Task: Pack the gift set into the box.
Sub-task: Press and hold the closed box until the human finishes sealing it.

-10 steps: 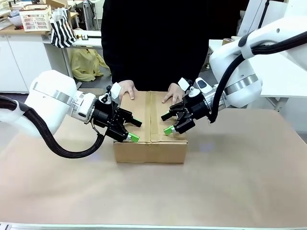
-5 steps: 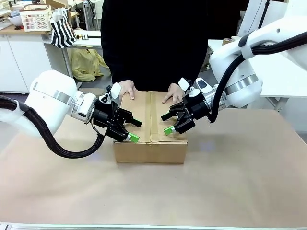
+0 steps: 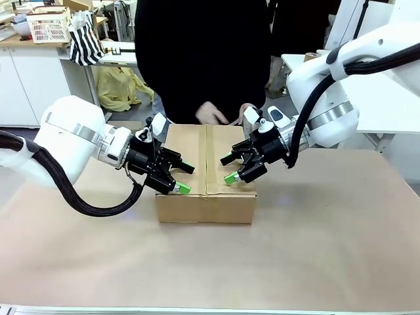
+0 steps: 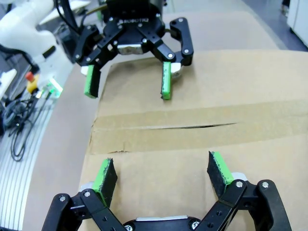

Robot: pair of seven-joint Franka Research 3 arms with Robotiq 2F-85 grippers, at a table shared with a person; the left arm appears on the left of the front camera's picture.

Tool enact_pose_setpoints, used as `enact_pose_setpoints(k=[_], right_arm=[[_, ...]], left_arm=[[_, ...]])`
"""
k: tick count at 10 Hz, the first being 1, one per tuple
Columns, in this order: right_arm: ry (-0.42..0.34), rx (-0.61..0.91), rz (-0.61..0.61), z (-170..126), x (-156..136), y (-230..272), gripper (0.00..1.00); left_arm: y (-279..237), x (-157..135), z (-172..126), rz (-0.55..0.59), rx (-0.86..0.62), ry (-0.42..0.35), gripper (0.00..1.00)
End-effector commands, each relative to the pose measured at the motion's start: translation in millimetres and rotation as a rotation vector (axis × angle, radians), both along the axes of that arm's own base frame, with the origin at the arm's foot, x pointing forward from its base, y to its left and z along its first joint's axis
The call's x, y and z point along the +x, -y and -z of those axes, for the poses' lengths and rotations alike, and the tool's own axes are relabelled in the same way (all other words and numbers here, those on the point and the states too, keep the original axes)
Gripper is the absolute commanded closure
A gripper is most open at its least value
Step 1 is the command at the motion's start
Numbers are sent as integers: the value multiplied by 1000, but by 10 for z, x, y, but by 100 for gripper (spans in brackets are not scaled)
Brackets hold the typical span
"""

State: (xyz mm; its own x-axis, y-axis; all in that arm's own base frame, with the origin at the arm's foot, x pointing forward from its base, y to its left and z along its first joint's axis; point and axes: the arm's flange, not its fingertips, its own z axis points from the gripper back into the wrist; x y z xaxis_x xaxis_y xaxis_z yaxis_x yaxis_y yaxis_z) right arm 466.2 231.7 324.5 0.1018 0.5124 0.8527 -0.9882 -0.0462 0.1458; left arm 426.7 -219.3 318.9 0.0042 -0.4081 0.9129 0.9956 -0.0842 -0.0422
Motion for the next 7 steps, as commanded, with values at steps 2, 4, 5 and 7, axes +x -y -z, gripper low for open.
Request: enact_pose_setpoints(k=[2,4,5,7], right_arm=[[-5,-4,0,29,-8,18,0],[-5,-4,0,29,-8,18,0],[-5,-4,0,29,-8,18,0],[-5,-4,0,29,-8,18,0]], left_arm=[[0,-10,18,3,-1,-5,0],[0,-10,18,3,-1,-5,0],[0,-10,18,3,-1,-5,0],[0,-10,18,3,-1,-5,0]])
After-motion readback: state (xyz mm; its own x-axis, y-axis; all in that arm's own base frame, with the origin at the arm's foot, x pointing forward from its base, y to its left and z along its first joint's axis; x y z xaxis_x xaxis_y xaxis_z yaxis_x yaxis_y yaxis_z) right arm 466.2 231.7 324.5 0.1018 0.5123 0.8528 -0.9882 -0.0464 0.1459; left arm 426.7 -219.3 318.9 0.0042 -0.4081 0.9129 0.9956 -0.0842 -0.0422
